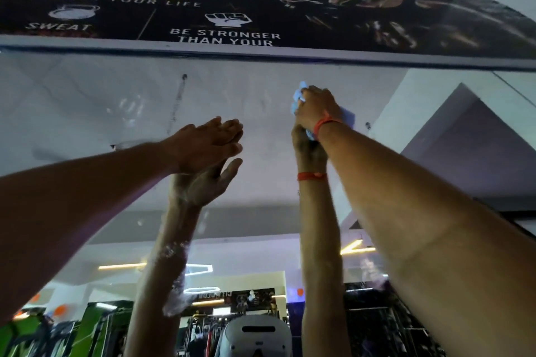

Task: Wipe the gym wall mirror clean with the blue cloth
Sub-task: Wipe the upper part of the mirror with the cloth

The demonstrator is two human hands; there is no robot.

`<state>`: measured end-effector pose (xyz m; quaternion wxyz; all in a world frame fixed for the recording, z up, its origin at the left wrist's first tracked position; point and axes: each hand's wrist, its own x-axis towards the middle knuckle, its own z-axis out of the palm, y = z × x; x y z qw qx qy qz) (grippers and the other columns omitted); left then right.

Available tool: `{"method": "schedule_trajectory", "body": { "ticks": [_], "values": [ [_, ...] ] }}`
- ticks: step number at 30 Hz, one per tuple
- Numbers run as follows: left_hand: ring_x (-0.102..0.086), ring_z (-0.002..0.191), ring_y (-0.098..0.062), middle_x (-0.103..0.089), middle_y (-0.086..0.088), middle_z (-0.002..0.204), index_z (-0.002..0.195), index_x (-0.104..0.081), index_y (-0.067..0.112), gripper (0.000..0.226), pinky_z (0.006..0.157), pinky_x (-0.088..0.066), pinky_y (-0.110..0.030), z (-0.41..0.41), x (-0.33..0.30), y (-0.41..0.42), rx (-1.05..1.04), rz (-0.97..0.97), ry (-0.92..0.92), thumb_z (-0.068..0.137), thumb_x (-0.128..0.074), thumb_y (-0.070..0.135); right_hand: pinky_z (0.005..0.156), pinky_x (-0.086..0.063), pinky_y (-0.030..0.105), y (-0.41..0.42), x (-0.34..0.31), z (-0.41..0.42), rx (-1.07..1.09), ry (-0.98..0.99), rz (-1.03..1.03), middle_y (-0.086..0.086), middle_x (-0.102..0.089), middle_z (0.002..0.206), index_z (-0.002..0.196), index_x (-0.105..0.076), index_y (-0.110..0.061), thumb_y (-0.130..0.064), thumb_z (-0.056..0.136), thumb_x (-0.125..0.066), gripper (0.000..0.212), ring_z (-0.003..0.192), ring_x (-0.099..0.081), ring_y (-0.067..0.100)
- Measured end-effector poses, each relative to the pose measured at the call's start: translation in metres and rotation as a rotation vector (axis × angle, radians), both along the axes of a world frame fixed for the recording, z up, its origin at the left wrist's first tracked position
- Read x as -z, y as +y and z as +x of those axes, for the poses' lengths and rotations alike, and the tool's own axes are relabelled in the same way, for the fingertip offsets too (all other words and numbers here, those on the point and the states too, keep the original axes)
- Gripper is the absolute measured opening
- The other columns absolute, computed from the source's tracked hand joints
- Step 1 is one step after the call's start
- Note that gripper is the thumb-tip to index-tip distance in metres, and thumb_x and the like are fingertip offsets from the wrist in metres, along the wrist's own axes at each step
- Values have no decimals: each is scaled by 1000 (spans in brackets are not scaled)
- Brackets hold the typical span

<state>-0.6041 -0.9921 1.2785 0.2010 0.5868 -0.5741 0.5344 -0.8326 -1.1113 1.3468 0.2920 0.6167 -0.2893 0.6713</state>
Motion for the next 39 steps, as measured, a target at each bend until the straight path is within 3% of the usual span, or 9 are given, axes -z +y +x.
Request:
{"method": "schedule_trajectory", "body": {
  "ticks": [5,9,11,13,15,23,29,36,39],
  "values": [
    [8,157,-10,6,16,170,163,-1,34,64,124,-11,-43,-2,2,-2,-32,-12,-2,107,-26,54,121,-25,26,40,18,53,-173,265,-67,3,-40,161,156,-39,-15,-16,107,-46,50,146,-40,22],
    [5,157,-10,0,18,169,163,-8,34,61,126,-11,-40,-2,3,5,40,5,17,108,-28,52,79,-34,-8,27,23,23,-287,377,4,-5,-55,129,151,-47,-12,-13,107,-49,45,112,-60,10],
    [5,157,-8,0,19,169,163,-7,34,63,127,-10,-40,2,9,8,70,17,29,107,-31,52,93,-38,2,4,22,-4,-229,209,-20,3,-58,137,147,-51,-8,-11,102,-51,45,124,-58,20],
    [6,157,-8,2,20,169,163,-6,33,64,126,-8,-40,8,17,9,56,22,13,108,-32,50,115,-36,28,-16,28,-17,-131,5,-52,8,-57,144,142,-56,-10,-21,102,-45,43,133,-50,28],
    [6,156,-7,3,20,168,163,-5,34,63,124,-7,-35,14,23,11,52,12,-8,108,-33,48,116,-34,37,-20,45,0,-121,-31,-109,10,-60,141,136,-60,-8,-28,100,-36,48,130,-51,31],
    [-2,156,-7,-8,22,164,160,-18,35,73,124,-8,-35,47,46,8,204,-96,43,92,-21,59,118,-12,13,4,120,16,-103,615,-354,-2,-48,156,149,-52,-18,-24,106,-45,44,146,-38,15],
    [-4,153,-3,-16,17,165,161,-26,28,61,122,-3,-25,55,58,13,242,-127,78,102,-34,43,110,-35,25,-1,83,3,-150,109,-152,13,-62,139,128,-66,-3,-17,90,-40,48,129,-56,32],
    [-17,155,-17,-28,12,158,156,-38,19,62,125,-10,-29,73,88,32,354,-148,174,95,-44,28,118,-38,41,39,206,100,-347,717,-434,7,-59,146,140,-61,-8,-12,101,-55,40,138,-51,27],
    [-12,152,-7,-23,15,160,158,-34,21,58,122,-6,-23,80,102,42,306,-121,200,101,-45,21,124,-28,34,18,218,65,-175,681,-432,-8,-48,156,150,-51,-22,-19,105,-53,45,146,-40,13]
  ]
}}
